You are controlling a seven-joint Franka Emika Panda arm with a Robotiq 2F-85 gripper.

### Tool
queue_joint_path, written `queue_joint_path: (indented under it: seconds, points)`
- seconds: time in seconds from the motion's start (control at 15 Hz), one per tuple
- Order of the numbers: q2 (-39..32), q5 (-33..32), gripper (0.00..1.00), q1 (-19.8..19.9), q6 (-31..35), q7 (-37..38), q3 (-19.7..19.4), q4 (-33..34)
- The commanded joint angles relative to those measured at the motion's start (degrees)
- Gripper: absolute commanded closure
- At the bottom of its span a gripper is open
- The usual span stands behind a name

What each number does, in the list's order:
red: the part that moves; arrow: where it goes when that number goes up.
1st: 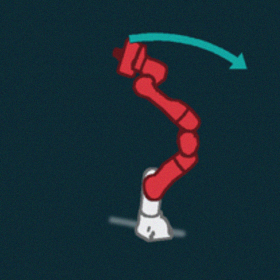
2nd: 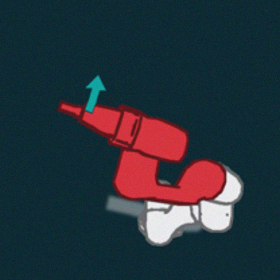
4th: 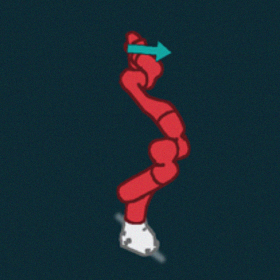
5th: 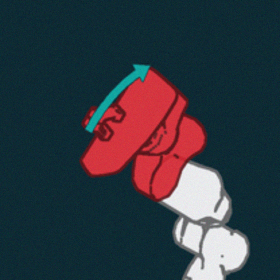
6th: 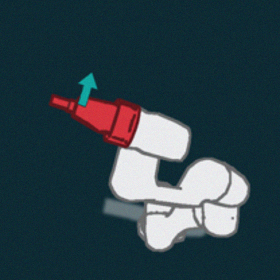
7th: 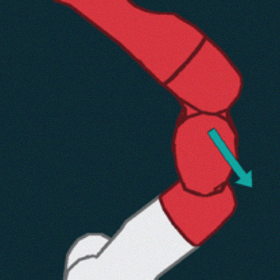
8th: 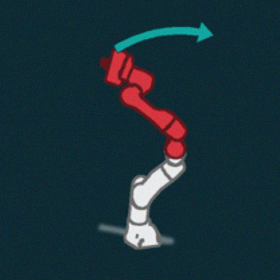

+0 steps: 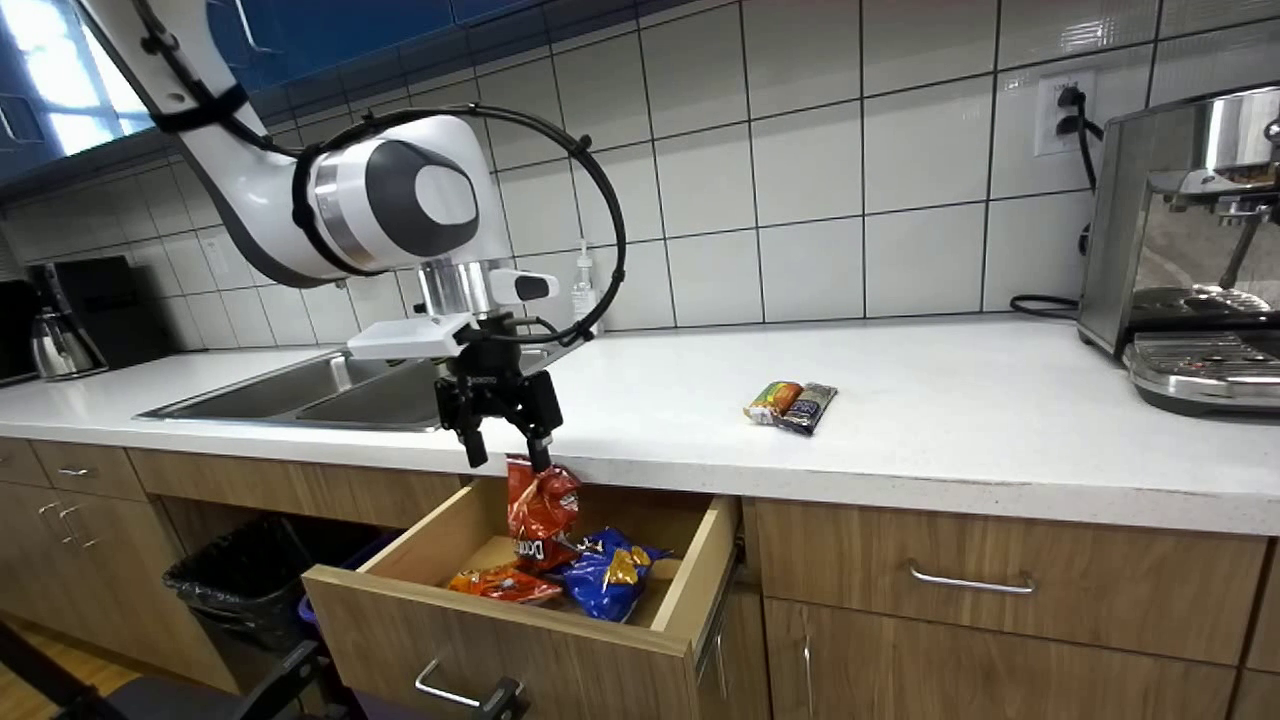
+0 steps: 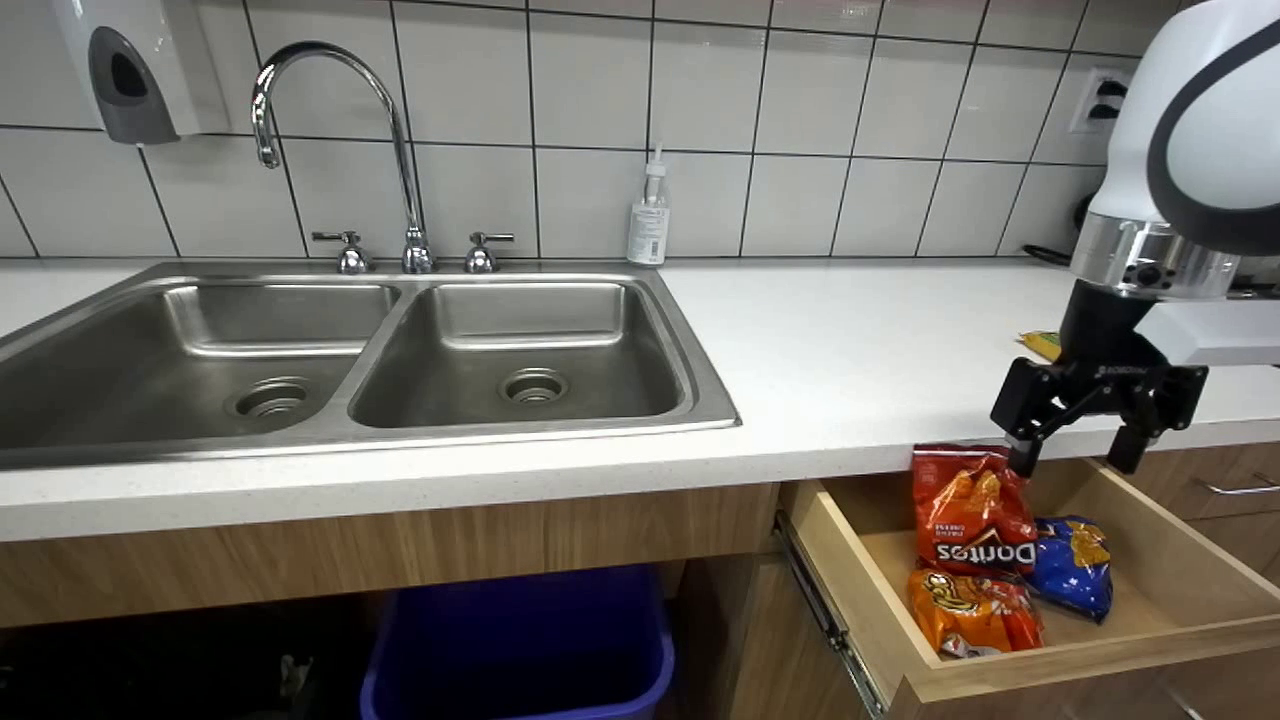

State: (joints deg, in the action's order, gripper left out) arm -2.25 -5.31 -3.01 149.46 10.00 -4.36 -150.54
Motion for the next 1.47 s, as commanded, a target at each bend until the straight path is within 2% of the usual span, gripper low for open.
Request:
queue_joint_path:
  seconds: [0.0, 0.73, 0.8, 1.13, 1.4]
  points:
    - [4.24, -0.65, 0.0, 1.87, -0.33, -1.01, 0.78, -3.56]
    - [8.97, -2.22, 0.0, 2.39, -0.83, -0.58, 1.41, -10.7]
    - [7.36, -2.14, 0.0, 2.34, -1.71, -0.87, 1.48, -8.59]
    - [6.54, -3.45, 0.0, 2.41, -2.17, -0.79, 1.57, -8.53]
    - [5.54, -1.33, 0.0, 1.9, -3.14, -2.78, 1.65, -8.53]
